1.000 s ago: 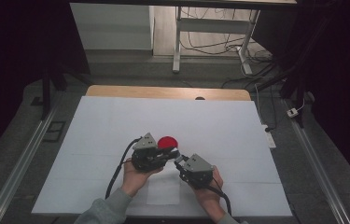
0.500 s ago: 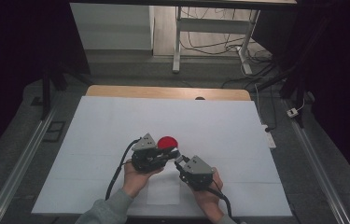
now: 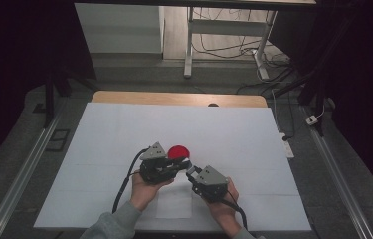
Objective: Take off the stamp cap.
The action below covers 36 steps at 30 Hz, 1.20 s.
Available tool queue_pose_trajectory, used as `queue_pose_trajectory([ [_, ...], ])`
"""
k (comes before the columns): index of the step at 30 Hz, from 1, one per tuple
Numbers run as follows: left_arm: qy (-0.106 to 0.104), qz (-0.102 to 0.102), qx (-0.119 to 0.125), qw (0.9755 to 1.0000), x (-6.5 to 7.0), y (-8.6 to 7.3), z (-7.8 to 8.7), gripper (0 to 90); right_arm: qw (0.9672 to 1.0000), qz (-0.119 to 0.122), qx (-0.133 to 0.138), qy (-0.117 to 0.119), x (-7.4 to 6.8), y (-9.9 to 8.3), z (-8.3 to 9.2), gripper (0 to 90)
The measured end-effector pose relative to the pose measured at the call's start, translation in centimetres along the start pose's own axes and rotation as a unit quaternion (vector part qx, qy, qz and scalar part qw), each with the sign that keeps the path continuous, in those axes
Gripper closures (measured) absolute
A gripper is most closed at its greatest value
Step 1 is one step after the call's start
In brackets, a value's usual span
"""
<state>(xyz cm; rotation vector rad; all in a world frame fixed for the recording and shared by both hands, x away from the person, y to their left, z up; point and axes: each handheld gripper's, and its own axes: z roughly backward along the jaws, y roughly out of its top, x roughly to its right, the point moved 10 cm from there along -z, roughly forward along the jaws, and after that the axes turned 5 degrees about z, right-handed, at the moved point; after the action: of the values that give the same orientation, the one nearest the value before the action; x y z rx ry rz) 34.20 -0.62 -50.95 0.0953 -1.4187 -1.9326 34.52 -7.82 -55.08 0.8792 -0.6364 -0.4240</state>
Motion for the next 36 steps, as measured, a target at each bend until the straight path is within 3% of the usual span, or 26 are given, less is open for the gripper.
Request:
queue_pose_trajectory([
  [9, 0.001, 0.002, 0.005, 1.0000, 0.03, 0.04, -0.01, 76.2, 0.9997, -0.019, 0.012, -0.012, -0.14, 0.06, 0.03, 66.5],
  [22, -0.001, 0.005, 0.000, 1.0000, -0.05, -0.11, -0.02, 76.3, 1.0000, 0.004, -0.001, -0.003, -0.09, -0.13, -0.01, 66.5],
  [36, -0.004, 0.013, 0.002, 0.9999, -0.17, -0.13, 0.02, 76.3, 0.9998, -0.015, 0.011, -0.005, -0.27, -0.13, -0.07, 66.5],
])
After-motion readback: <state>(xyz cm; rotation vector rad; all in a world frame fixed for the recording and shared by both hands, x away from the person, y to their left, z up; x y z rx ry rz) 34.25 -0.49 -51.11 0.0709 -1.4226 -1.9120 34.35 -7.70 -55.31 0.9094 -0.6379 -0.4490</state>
